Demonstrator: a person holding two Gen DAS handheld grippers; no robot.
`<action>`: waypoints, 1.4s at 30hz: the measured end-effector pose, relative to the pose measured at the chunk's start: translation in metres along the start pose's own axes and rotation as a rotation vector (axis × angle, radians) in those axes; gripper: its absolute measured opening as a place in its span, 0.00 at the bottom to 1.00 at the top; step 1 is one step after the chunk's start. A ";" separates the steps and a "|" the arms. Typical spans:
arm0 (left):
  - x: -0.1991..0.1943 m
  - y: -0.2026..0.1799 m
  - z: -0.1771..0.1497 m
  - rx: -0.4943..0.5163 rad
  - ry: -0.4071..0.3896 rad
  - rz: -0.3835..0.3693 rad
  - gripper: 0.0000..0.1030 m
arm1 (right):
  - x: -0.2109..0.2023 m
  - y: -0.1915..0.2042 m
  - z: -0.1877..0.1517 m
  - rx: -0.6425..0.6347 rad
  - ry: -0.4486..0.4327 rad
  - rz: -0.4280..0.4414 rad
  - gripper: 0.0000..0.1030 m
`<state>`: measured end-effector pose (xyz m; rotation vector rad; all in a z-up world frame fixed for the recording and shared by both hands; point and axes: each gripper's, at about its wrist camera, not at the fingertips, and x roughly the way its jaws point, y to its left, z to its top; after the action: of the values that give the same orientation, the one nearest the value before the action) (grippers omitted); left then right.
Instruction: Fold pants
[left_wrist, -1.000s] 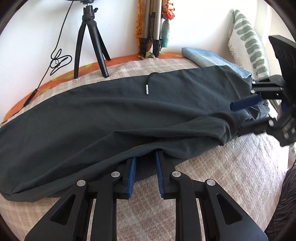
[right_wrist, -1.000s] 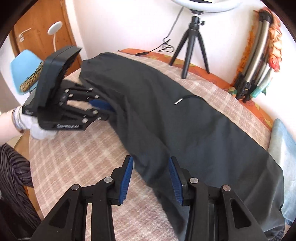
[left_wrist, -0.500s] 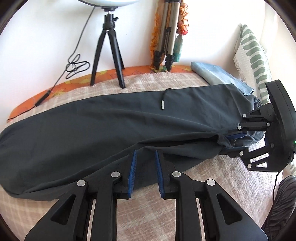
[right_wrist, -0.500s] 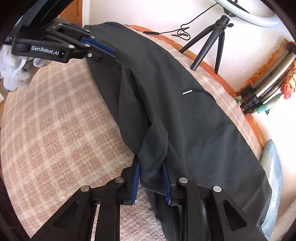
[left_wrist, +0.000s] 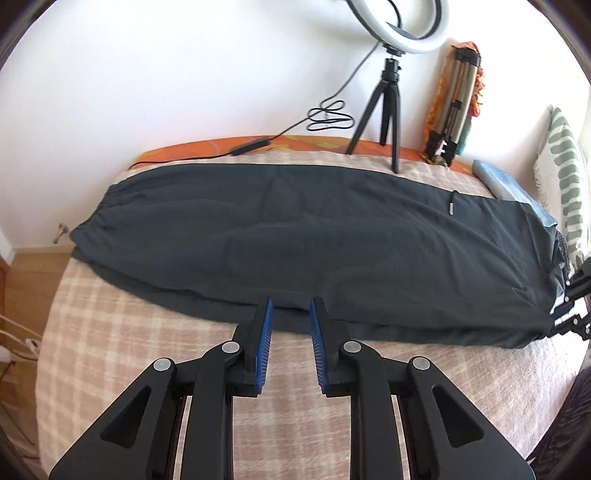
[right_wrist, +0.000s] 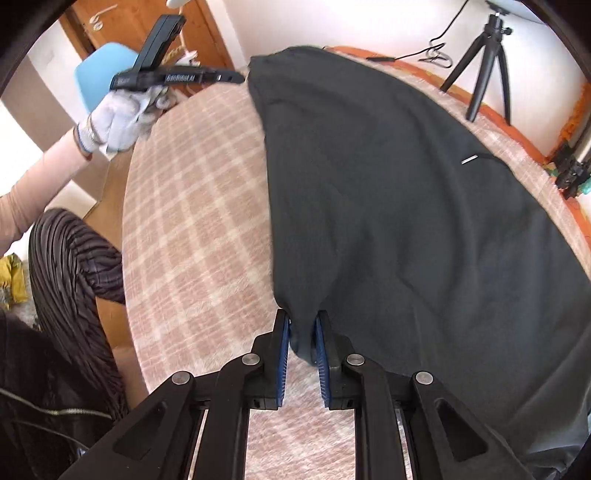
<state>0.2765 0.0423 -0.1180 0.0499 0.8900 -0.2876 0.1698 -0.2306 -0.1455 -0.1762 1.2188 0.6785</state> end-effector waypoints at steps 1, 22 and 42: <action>-0.002 0.011 -0.003 -0.018 -0.001 0.017 0.18 | 0.007 0.007 -0.004 -0.019 0.033 -0.011 0.12; 0.042 0.229 0.001 -0.744 -0.060 -0.044 0.60 | -0.022 0.006 0.094 0.168 -0.307 -0.093 0.51; 0.089 0.264 0.017 -0.888 -0.157 -0.004 0.19 | 0.029 -0.016 0.235 0.205 -0.292 -0.124 0.53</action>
<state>0.4133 0.2726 -0.1960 -0.7855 0.7976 0.1179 0.3733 -0.1213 -0.0908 0.0189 0.9801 0.4499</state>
